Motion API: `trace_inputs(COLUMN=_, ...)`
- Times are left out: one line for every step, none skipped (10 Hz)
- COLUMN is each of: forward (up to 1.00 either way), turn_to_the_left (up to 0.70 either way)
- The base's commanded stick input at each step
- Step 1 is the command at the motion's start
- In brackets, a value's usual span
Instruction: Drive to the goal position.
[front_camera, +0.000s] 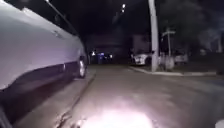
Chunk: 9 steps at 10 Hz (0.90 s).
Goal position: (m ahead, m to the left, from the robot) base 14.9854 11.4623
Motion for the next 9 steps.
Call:
trace_inputs(forward=1.00, turn_to_the_left=0.00)
trace_inputs(forward=1.00, turn_to_the_left=0.00)
trace_inputs(forward=1.00, turn_to_the_left=0.00)
trace_inputs(forward=1.00, turn_to_the_left=0.00)
trace_inputs(forward=1.00, turn_to_the_left=0.00)
trace_inputs(forward=1.00, turn_to_the_left=0.00)
trace_inputs(forward=1.00, turn_to_the_left=0.00)
trace_inputs(forward=1.00, turn_to_the_left=0.00)
trace_inputs(forward=1.00, turn_to_the_left=0.00)
